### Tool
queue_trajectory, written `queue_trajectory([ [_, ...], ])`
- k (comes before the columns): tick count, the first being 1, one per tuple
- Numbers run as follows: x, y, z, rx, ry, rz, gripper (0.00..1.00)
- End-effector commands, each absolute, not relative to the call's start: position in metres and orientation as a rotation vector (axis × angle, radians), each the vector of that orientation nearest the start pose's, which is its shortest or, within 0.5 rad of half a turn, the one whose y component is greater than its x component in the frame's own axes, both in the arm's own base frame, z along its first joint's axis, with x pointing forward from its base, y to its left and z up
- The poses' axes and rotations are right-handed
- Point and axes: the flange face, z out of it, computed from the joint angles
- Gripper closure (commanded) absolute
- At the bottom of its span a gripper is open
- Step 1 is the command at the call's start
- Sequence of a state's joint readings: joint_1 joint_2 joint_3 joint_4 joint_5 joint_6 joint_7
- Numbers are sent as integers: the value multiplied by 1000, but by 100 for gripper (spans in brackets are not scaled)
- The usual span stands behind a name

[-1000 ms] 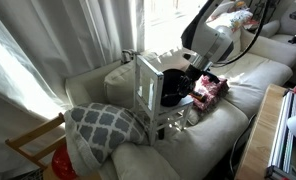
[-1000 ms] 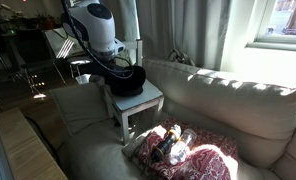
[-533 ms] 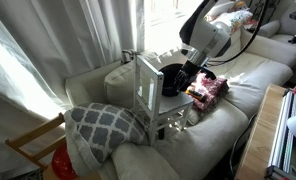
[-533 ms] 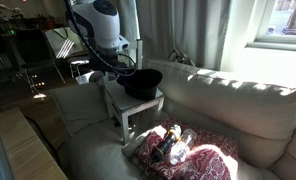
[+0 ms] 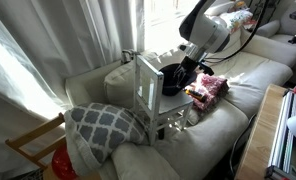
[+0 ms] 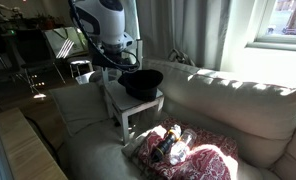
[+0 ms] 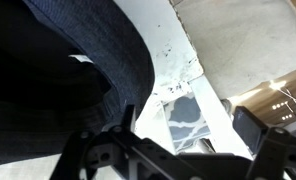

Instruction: Place the black hat on the chair seat and then turn it upside down

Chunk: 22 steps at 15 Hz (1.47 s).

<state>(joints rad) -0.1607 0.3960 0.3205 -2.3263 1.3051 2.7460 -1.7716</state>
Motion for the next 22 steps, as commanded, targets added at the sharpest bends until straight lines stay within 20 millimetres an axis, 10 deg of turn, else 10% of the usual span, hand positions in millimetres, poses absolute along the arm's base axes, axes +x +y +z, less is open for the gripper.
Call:
queue_trajectory([
  [1, 502, 35, 183, -2510, -840, -575, 0],
  [13, 503, -151, 326, -2473, -815, -440, 0],
  [22, 476, -201, 407, -2452, -855, -474, 0],
])
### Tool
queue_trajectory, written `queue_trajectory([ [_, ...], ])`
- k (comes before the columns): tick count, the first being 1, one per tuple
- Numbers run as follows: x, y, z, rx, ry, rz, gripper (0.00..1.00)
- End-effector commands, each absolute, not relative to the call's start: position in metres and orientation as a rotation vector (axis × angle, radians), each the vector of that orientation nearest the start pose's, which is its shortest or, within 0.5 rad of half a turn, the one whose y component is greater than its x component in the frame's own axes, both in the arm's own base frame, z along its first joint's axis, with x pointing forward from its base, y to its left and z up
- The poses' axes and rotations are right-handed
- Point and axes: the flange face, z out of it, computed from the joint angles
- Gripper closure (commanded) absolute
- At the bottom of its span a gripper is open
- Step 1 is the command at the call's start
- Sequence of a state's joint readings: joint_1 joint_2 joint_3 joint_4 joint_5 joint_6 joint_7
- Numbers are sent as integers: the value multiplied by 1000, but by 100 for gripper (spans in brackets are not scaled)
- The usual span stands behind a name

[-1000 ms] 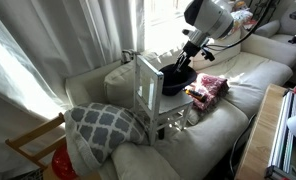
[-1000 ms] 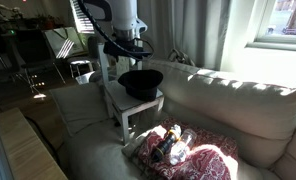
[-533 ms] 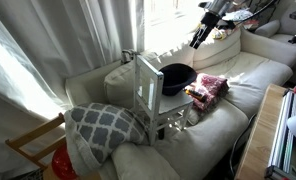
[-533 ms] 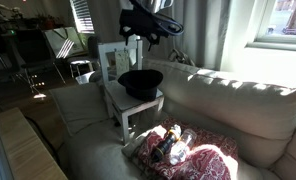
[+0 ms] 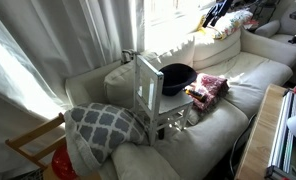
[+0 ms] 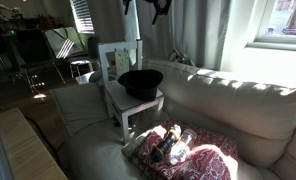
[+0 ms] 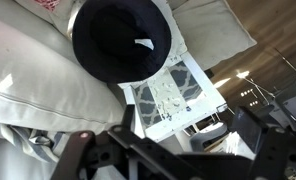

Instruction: Place the black hat on the chair seat and then turn it upside down

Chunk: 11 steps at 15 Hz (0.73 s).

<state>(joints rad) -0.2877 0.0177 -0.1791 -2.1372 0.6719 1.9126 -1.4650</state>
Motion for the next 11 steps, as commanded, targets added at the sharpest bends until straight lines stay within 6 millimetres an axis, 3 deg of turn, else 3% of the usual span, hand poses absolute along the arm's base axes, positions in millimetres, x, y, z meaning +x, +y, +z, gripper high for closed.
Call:
queue_trajectory([
  [1, 474, -203, 412, -2472, -830, -493, 0],
  [3, 473, -207, 420, -2521, -778, -535, 0],
  [4, 481, -207, 415, -2470, -816, -523, 0],
  [11, 478, -209, 421, -2492, -786, -539, 0],
])
